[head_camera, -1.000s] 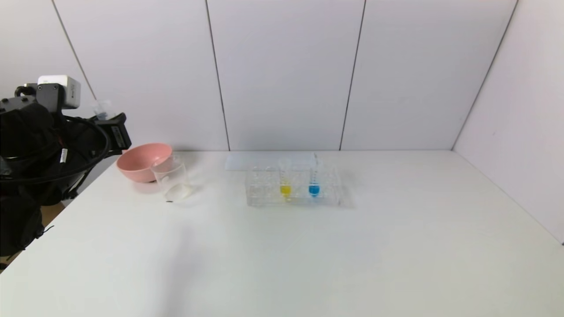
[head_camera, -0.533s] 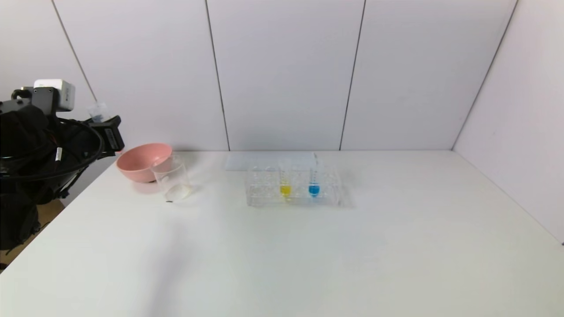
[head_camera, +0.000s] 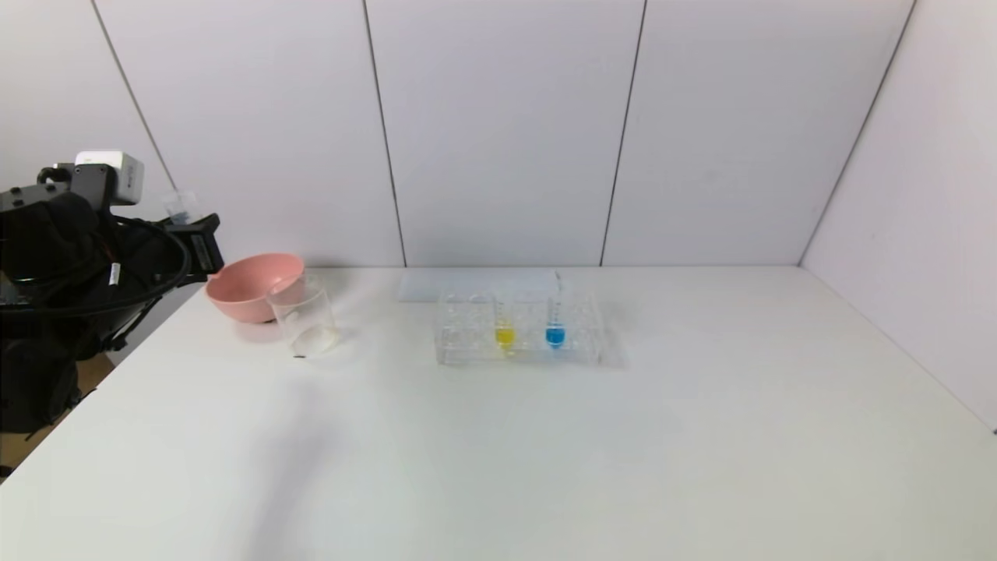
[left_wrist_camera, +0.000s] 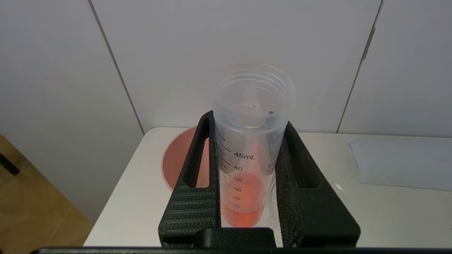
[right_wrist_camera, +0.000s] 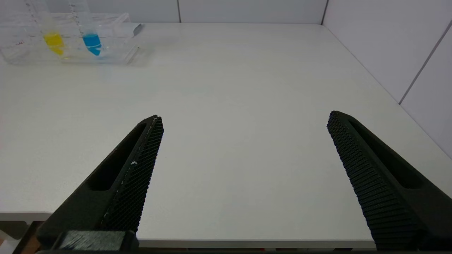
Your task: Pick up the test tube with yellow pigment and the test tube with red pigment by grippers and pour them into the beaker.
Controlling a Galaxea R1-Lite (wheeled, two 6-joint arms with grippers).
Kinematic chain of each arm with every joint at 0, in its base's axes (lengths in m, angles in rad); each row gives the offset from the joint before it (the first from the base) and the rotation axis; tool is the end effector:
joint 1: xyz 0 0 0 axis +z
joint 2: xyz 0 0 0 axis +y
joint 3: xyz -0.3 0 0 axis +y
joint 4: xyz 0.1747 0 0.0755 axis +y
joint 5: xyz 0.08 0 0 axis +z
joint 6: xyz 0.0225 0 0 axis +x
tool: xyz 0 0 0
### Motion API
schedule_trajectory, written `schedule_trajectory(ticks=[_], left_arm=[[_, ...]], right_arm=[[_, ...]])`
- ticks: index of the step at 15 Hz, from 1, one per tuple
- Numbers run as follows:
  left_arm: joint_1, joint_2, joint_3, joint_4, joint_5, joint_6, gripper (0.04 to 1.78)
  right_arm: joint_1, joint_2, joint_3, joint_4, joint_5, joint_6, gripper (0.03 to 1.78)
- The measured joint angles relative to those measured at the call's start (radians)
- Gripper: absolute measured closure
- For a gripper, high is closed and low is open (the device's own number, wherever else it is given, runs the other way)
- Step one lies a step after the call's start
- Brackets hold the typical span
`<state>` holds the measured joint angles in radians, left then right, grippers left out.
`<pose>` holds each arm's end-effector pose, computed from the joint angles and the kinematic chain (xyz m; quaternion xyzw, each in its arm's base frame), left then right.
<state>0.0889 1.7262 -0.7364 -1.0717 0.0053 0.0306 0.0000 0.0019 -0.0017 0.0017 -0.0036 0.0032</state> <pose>0.3064 0.0274 0.2002 0.0170 -0.0402 0.0477 0.9979 -0.0228 -0.0001 0.0758 0.0016 0.0009 -0.0018 1.0000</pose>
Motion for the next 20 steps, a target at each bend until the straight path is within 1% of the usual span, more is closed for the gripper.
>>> schedule_trajectory(ticks=[2,5,7,20], left_arm=[[0.024,0.008,-0.005,0.014,-0.04,0.0,1.37],[0.046,0.009,-0.014,0.059,-0.052,0.009,1.37],[0.049,0.011,-0.028,0.089,-0.079,0.007,1.37],[0.057,0.102,-0.057,0.087,-0.092,0.007,1.37]], right_arm=[[0.0,0.0,0.0,0.0,0.0,0.0,0.11],[0.0,0.0,0.0,0.0,0.0,0.0,0.11],[0.0,0.0,0.0,0.0,0.0,0.0,0.11],[0.0,0.0,0.0,0.0,0.0,0.0,0.11]])
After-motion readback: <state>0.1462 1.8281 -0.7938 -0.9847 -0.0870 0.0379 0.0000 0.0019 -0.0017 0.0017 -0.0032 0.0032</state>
